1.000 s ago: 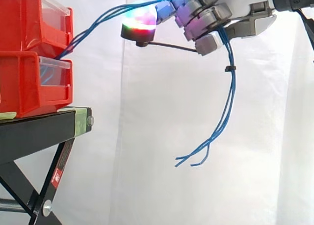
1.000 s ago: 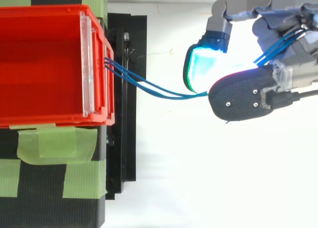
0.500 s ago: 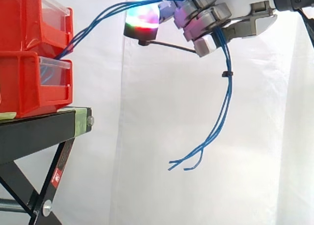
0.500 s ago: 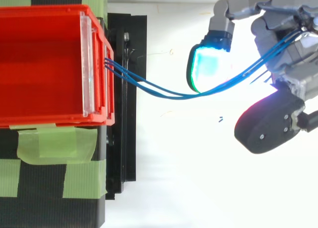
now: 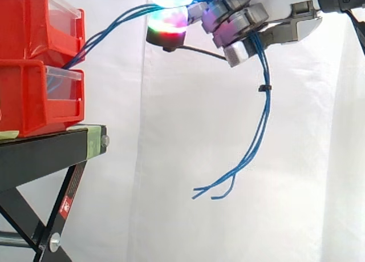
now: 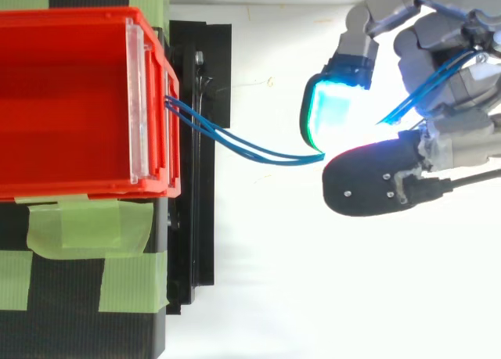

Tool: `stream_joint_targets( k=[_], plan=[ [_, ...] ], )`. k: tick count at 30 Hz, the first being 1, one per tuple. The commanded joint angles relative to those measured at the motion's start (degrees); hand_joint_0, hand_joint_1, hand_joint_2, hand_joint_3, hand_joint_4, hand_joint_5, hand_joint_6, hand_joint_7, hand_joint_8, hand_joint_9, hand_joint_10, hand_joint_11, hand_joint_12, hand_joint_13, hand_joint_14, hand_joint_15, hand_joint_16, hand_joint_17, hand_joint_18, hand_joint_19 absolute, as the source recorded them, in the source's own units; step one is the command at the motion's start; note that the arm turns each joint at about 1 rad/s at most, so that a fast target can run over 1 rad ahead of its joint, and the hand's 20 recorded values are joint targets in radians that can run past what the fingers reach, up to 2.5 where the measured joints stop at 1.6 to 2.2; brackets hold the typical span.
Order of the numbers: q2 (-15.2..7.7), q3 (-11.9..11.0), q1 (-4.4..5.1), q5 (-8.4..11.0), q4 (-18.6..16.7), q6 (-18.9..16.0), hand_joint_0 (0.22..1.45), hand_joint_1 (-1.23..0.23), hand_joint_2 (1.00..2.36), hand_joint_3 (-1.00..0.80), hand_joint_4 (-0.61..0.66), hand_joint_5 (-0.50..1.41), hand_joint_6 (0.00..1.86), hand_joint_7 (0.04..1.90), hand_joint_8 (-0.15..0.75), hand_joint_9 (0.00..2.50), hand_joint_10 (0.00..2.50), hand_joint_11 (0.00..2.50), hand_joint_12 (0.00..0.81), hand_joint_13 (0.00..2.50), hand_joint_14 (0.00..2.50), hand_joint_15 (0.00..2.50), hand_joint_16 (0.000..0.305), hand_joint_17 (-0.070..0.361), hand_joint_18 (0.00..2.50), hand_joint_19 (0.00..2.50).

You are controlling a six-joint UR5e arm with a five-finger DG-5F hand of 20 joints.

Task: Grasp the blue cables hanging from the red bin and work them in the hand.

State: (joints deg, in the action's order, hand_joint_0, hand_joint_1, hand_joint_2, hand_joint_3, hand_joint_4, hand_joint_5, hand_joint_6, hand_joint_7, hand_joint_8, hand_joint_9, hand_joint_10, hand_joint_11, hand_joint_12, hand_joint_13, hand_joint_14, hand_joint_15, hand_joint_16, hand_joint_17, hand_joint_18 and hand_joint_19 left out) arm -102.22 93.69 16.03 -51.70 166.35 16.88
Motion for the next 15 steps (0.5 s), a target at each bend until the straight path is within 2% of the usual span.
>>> stream_joint_targets(
  k=[1, 2, 3, 4, 5, 6, 7, 8, 9, 10, 11, 12, 13, 14, 15],
  plan=[
    [0.01, 0.0, -0.03, -0.07, -0.06, -0.01, 1.03, -0.7, 1.16, 0.41, 0.26, 0.02, 1.24, 0.95, 0.486, 0.75, 2.5, 2.5, 0.555, 1.07, 2.5, 1.75, 0.06, 0.135, 1.4, 0.56],
    [0.01, 0.0, 0.06, -0.07, -0.06, 0.08, 0.99, -0.73, 1.18, 0.32, 0.26, 0.04, 1.22, 0.96, 0.48, 0.76, 2.5, 2.5, 0.561, 1.09, 2.5, 1.77, 0.062, 0.139, 1.45, 0.62],
    [0.01, 0.0, 0.06, -0.07, -0.06, 0.08, 0.94, -0.75, 1.0, 0.17, 0.28, 0.06, 1.2, 0.95, 0.469, 0.77, 2.5, 2.5, 0.569, 1.1, 2.5, 1.76, 0.07, 0.156, 1.53, 0.63],
    [0.01, 0.0, -0.03, -0.07, -0.06, 0.26, 0.9, -0.74, 1.01, 0.0, 0.28, 0.07, 1.16, 0.97, 0.48, 0.76, 2.5, 2.5, 0.572, 1.08, 2.5, 1.75, 0.067, 0.151, 1.5, 0.65],
    [0.01, 0.0, 0.06, 0.02, -0.06, 0.34, 0.85, -0.72, 1.02, -0.38, 0.25, 0.09, 1.03, 1.06, 0.49, 0.72, 2.5, 2.5, 0.567, 1.03, 2.5, 1.82, 0.056, 0.126, 1.42, 0.84],
    [0.01, 0.0, -0.03, 0.02, 0.03, 0.26, 0.85, -0.71, 1.02, -0.46, 0.23, 0.09, 1.01, 1.08, 0.494, 0.72, 2.5, 2.5, 0.562, 1.01, 2.5, 1.84, 0.053, 0.119, 1.39, 0.91],
    [0.01, 0.0, 0.06, 0.02, 0.12, 0.17, 0.93, -0.71, 1.02, -0.21, 0.23, 0.08, 1.03, 1.06, 0.487, 0.73, 2.5, 2.5, 0.561, 1.03, 2.5, 1.78, 0.057, 0.127, 1.42, 0.8],
    [0.01, 0.0, -0.03, 0.02, 0.12, 0.08, 0.96, -0.71, 1.02, -0.02, 0.23, 0.05, 1.07, 1.03, 0.483, 0.73, 2.5, 2.5, 0.561, 1.04, 2.5, 1.78, 0.057, 0.128, 1.44, 0.78],
    [0.01, 0.0, -0.03, 0.02, 0.12, -0.01, 1.07, -0.69, 1.04, 0.41, 0.24, 0.09, 1.09, 1.0, 0.468, 0.71, 2.5, 2.5, 0.556, 1.02, 2.5, 1.71, 0.057, 0.129, 1.31, 0.53],
    [0.01, 0.0, -0.03, 0.02, 0.12, -0.01, 0.98, -0.63, 1.4, 0.32, 0.24, 0.11, 1.08, 1.0, 0.48, 0.71, 2.5, 2.5, 0.521, 1.01, 2.5, 1.72, 0.058, 0.13, 1.28, 0.48],
    [0.01, 0.0, 0.06, 0.02, 0.12, -0.01, 0.96, -0.62, 1.45, 0.3, 0.24, 0.14, 1.04, 1.01, 0.481, 0.74, 2.5, 2.5, 0.525, 1.01, 2.5, 1.68, 0.058, 0.13, 1.28, 0.47],
    [0.01, 0.0, -0.03, 0.02, 0.12, -0.01, 0.97, -0.66, 1.21, 0.24, 0.27, 0.19, 0.95, 1.04, 0.482, 0.74, 2.5, 2.5, 0.542, 1.04, 2.5, 1.75, 0.062, 0.14, 1.41, 0.62],
    [0.01, 0.0, -0.03, 0.02, 0.12, -0.01, 0.96, -0.71, 1.0, 0.11, 0.31, 0.27, 0.56, 1.2, 0.471, 0.75, 2.5, 2.5, 0.556, 1.07, 2.5, 1.76, 0.067, 0.151, 1.49, 0.64],
    [0.01, 0.0, 0.06, 0.02, 0.03, 0.08, 0.89, -0.67, 1.01, -0.16, 0.32, 0.3, 0.41, 1.25, 0.477, 0.73, 2.5, 2.5, 0.558, 1.05, 2.5, 1.75, 0.066, 0.148, 1.45, 0.66],
    [0.01, 0.0, 0.06, 0.02, -0.06, 0.08, 0.87, -0.62, 1.02, -0.41, 0.33, 0.38, 0.07, 1.39, 0.484, 0.71, 2.5, 2.5, 0.538, 0.98, 2.5, 1.81, 0.052, 0.116, 1.36, 0.93]
  ],
)
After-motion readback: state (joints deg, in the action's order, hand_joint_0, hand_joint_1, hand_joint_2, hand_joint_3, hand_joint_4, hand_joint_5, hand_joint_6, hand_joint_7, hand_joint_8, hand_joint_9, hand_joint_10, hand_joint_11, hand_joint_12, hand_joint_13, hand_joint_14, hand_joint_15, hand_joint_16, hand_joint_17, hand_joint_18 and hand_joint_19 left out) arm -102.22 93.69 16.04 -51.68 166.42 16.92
